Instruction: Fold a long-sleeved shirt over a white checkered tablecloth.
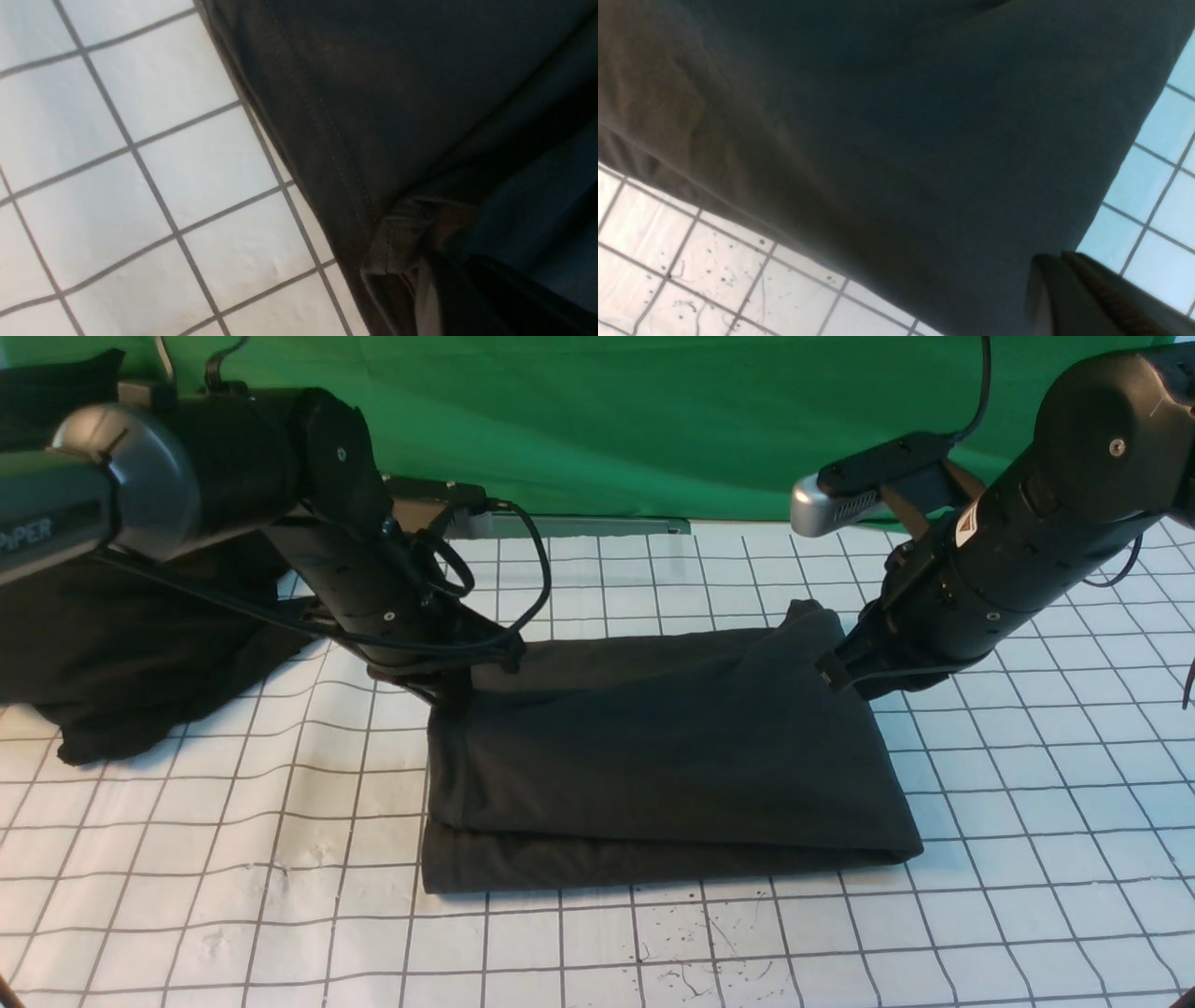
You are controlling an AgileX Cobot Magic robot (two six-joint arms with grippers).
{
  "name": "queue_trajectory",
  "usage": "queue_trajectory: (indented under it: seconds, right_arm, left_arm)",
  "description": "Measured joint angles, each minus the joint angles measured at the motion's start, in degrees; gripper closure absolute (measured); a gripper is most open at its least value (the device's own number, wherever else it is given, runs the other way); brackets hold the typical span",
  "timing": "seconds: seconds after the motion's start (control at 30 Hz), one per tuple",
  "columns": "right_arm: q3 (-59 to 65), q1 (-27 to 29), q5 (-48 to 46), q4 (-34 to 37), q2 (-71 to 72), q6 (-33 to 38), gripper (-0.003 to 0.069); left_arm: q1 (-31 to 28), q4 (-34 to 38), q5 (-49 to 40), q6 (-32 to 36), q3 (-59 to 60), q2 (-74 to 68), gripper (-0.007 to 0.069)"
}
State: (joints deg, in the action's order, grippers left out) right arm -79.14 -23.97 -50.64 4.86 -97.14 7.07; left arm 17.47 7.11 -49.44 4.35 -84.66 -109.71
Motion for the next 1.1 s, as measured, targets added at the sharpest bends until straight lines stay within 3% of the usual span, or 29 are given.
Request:
queue_trajectory:
  seconds: [0.27,0.4,0.47,0.5,0.67,0.8,0.9,0.97,1.0,1.03,1.1]
  right_arm:
    - [0.00,0.00,0.28,0.01,0.00,0.00,0.0665]
    - [0.00,0.00,0.93,0.01,0.00,0.00,0.0665]
    - [0.00,0.00,1.37,0.01,0.00,-0.05,0.0664]
    - [0.00,0.00,1.96,0.01,0.00,-0.05,0.0664]
    - [0.00,0.00,2.38,-0.53,0.00,-0.05,0.0661]
    - [0.03,0.00,2.32,-2.95,0.00,-0.43,0.0661]
    - [0.03,0.00,1.90,-3.53,0.04,-0.97,0.0661]
    - [0.03,0.00,0.04,-3.60,0.04,-1.43,0.0664]
    - [0.03,0.00,-0.13,-3.60,0.04,-1.48,0.0664]
    - [0.14,0.00,-1.31,-3.60,0.04,-1.49,0.0665]
    - [0.48,0.00,-2.11,-3.60,0.04,-1.55,0.0665]
  left_arm:
    - [0.00,-0.74,-1.54,-0.14,0.00,-0.55,0.0599]
    - [0.00,-0.79,-1.09,-0.70,0.00,-0.55,0.0558]
    - [0.00,-0.85,-1.04,-1.30,0.00,-0.55,0.0519]
    - [0.00,-1.38,-1.10,-2.06,0.00,-0.55,0.0460]
    - [0.00,-7.11,-2.57,-7.80,0.00,-0.38,0.0305]
    - [-0.07,-9.82,-4.39,-9.76,-0.28,1.22,0.0266]
    - [-0.07,-7.53,-5.01,-9.13,-0.76,3.26,0.0302]
    - [0.70,0.01,-5.46,-3.97,-0.88,5.16,0.0424]
    - [0.90,0.51,-5.46,-3.13,-0.88,5.34,0.0446]
    - [1.85,3.59,-5.52,-0.69,-0.88,5.53,0.0524]
    - [2.72,5.02,-5.38,0.64,-0.78,5.53,0.0566]
